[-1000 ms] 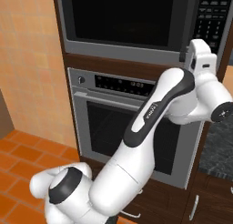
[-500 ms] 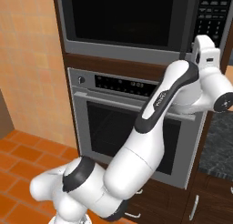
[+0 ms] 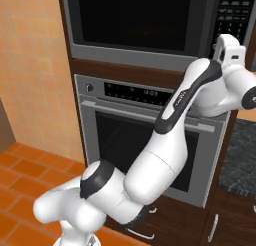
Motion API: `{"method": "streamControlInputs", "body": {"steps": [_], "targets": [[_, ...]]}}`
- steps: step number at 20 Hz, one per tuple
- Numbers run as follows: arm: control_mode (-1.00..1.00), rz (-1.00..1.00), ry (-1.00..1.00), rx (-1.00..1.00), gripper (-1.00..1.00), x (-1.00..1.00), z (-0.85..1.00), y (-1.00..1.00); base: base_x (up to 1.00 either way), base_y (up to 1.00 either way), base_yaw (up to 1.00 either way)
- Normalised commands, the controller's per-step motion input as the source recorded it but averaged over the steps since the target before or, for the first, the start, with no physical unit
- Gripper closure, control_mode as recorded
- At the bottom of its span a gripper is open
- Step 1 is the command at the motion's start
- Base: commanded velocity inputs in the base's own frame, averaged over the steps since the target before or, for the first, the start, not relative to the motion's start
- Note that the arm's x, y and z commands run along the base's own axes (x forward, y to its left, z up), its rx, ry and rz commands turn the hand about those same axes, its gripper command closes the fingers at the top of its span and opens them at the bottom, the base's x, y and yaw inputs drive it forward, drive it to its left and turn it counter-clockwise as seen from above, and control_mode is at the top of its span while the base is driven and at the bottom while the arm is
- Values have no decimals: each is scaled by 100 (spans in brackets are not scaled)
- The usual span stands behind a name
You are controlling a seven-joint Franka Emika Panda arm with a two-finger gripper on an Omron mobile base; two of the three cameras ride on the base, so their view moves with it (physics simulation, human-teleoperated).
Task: Pick the squash from the sink and place it in the bowl. Then pick the bowl and place it in the microwave. Then close the microwave door and press the start button.
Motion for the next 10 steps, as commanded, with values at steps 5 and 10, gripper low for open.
{"method": "streamControlInputs", "body": {"steps": [5,10], "targets": [[-100,0,11,5,-100,26,-10,-17,0,0,0],[-100,0,9,5,-100,-3,-42,1,0,0,0]]}}
